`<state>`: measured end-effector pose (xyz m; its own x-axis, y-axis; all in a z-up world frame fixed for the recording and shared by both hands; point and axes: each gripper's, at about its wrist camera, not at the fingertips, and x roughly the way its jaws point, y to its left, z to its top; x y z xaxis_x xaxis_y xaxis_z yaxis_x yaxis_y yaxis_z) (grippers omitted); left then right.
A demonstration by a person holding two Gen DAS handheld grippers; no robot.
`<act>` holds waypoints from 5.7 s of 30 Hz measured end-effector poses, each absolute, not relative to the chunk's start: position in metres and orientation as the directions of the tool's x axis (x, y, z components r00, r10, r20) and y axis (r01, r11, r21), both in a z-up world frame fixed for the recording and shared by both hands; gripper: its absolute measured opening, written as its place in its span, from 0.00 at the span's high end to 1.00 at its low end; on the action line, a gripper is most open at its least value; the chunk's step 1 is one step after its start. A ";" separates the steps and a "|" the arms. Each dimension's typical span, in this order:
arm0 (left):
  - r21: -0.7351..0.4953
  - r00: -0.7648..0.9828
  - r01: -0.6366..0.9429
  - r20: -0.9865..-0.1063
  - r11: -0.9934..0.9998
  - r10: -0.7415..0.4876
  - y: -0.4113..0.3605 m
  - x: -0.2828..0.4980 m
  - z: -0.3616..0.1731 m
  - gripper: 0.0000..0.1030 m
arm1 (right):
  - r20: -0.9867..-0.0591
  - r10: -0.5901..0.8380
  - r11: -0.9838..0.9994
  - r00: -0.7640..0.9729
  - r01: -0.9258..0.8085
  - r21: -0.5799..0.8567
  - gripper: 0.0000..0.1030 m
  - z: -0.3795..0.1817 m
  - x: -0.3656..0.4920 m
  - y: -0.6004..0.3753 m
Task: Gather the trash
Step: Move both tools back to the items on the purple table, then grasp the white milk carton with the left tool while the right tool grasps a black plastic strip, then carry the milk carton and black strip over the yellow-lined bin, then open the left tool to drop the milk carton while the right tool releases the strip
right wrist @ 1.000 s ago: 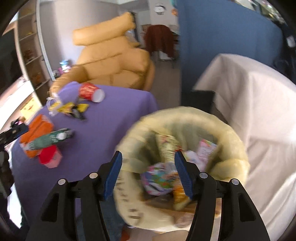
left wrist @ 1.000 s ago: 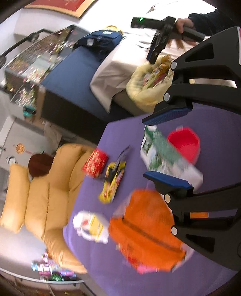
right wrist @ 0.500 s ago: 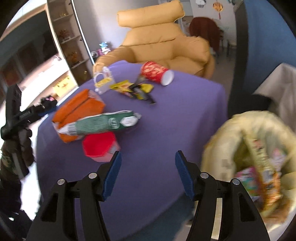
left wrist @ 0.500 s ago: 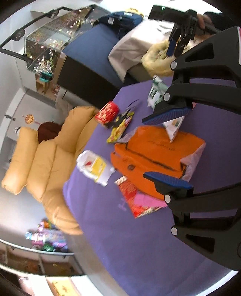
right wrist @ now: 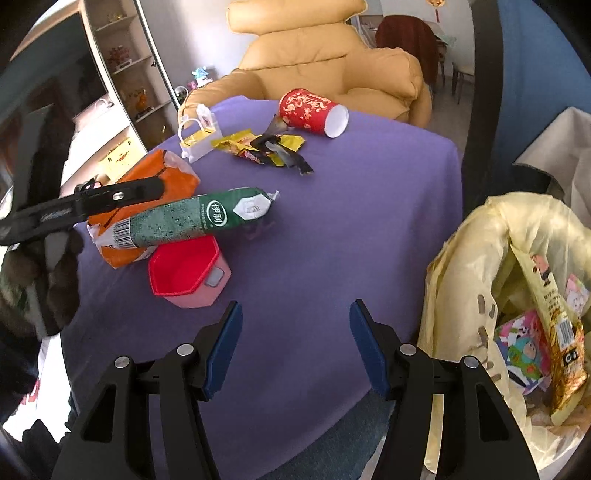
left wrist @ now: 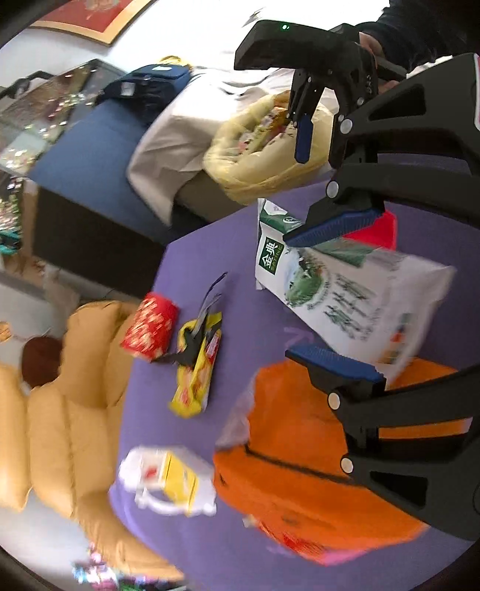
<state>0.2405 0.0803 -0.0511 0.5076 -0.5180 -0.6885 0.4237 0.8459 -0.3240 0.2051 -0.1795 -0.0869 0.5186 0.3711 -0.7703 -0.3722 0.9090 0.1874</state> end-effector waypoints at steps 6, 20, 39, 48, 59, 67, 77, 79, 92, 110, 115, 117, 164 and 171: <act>-0.414 0.384 0.452 -0.709 0.790 -0.591 0.082 0.251 -0.061 0.43 | -0.765 0.368 0.915 0.528 -0.350 0.199 0.45 -0.093 0.205 -0.190; -0.492 0.417 0.330 -0.690 0.806 -0.592 0.106 0.218 -0.079 0.42 | -0.679 0.494 0.864 0.543 -0.397 0.311 0.45 -0.068 0.213 -0.158; -0.354 0.582 0.260 -0.685 0.898 -0.438 0.153 0.166 -0.056 0.57 | -0.714 0.422 0.853 0.559 -0.512 0.104 0.45 -0.064 0.247 -0.102; -0.149 0.632 0.313 -0.704 0.938 -0.323 0.101 0.172 -0.052 0.49 | -0.673 0.407 0.834 0.617 -0.552 -0.001 0.45 -0.052 0.338 -0.075; -0.196 0.584 0.312 -0.732 0.930 -0.350 0.104 0.169 -0.071 0.49 | -0.766 0.410 0.798 0.496 -0.601 0.038 0.68 -0.096 0.395 -0.041; -0.181 0.587 0.345 -0.724 0.921 -0.362 0.091 0.171 -0.065 0.49 | -0.753 0.402 0.842 0.520 -0.534 0.080 0.70 -0.077 0.334 -0.086; -0.050 0.558 0.324 -0.797 0.945 -0.233 0.070 0.179 -0.079 0.49 | -0.733 0.372 0.873 0.569 -0.482 0.069 0.70 -0.064 0.276 -0.126; -0.060 0.544 0.319 -0.806 0.946 -0.234 0.070 0.182 -0.081 0.49 | -0.729 0.376 0.873 0.572 -0.483 0.072 0.70 -0.065 0.268 -0.129; -0.097 0.540 0.299 -0.803 0.949 -0.252 0.073 0.188 -0.070 0.53 | -0.706 0.396 0.874 0.587 -0.476 0.094 0.70 -0.065 0.243 -0.139; -0.133 0.719 0.308 -0.616 0.942 -0.322 0.077 0.162 0.014 0.53 | -0.602 0.387 0.888 0.699 -0.458 0.039 0.70 -0.002 0.206 -0.162; -0.155 0.753 0.316 -0.560 0.936 -0.347 0.069 0.162 0.032 0.53 | -0.575 0.385 0.894 0.722 -0.447 0.038 0.70 0.011 0.198 -0.174; -0.157 0.764 0.325 -0.538 0.933 -0.357 0.062 0.164 0.040 0.53 | -0.560 0.379 0.898 0.737 -0.439 0.031 0.70 0.019 0.192 -0.180; -0.434 0.446 0.547 -0.573 0.716 -0.688 -0.202 0.272 -0.033 0.38 | -0.598 0.114 0.986 0.793 -0.016 0.166 0.70 -0.029 0.174 -0.422; -0.358 0.547 0.498 -0.576 0.789 -0.607 -0.150 0.249 -0.023 0.30 | -0.664 0.215 0.976 0.716 -0.144 0.161 0.70 -0.053 0.213 -0.367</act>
